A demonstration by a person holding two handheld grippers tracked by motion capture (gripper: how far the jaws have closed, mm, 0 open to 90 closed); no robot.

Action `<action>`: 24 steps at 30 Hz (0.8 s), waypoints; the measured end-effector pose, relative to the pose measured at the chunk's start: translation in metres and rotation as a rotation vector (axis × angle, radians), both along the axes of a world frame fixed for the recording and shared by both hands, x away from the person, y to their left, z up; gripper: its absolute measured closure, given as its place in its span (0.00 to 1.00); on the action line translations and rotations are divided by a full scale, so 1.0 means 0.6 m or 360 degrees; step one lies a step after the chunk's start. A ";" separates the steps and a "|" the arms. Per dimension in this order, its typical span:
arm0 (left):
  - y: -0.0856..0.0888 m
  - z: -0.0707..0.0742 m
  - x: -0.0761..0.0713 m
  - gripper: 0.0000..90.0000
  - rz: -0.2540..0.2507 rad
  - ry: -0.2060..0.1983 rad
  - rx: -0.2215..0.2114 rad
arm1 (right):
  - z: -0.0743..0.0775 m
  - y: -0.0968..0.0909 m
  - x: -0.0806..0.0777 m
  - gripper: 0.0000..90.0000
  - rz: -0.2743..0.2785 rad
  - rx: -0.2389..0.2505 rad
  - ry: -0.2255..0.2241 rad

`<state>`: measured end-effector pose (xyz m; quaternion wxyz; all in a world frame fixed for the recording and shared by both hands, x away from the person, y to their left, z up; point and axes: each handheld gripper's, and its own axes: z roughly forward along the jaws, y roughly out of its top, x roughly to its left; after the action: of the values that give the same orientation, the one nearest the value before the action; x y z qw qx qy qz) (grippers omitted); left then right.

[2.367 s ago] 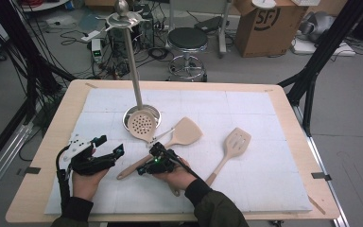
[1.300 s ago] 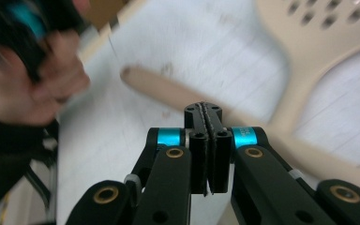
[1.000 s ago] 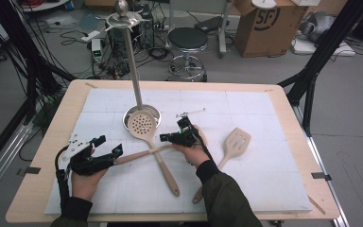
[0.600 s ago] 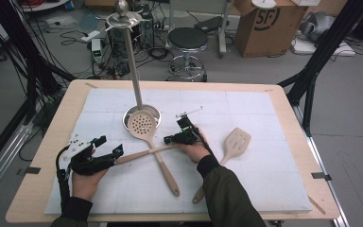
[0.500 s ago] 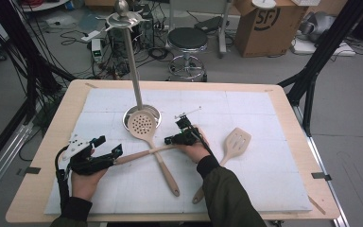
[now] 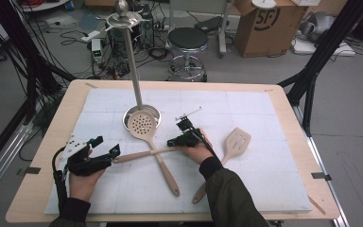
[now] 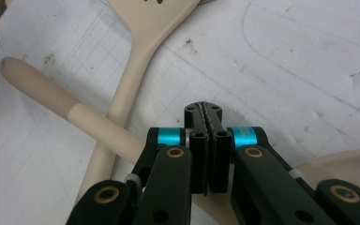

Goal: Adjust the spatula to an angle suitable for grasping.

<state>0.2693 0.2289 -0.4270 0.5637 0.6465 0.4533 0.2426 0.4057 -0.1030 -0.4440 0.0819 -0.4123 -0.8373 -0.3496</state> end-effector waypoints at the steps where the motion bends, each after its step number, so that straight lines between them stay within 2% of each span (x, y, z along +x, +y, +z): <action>1: 0.000 0.000 0.000 0.24 -0.0002 -0.0002 0.0002 | 0.001 0.000 -0.002 0.99 0.0004 -0.0017 -0.0002; 15: -0.002 0.002 -0.004 0.24 -0.0007 -0.0006 0.0010 | 0.004 -0.030 -0.031 0.99 0.0041 -0.0051 0.0032; 19: -0.004 0.001 -0.005 0.24 -0.0010 -0.0008 0.0008 | 0.003 -0.038 -0.039 0.99 0.0050 -0.0042 0.0035; 21: -0.004 0.001 -0.005 0.24 -0.0012 -0.0005 0.0013 | 0.000 -0.046 -0.046 0.99 0.0044 -0.0009 0.0056; 24: -0.005 0.001 -0.006 0.24 -0.0012 -0.0005 0.0014 | 0.000 -0.049 -0.053 0.99 0.0047 -0.0014 0.0038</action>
<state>0.2657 0.2262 -0.4262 0.5625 0.6502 0.4489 0.2435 0.3739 -0.1325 -0.4438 0.0952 -0.4046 -0.8438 -0.3395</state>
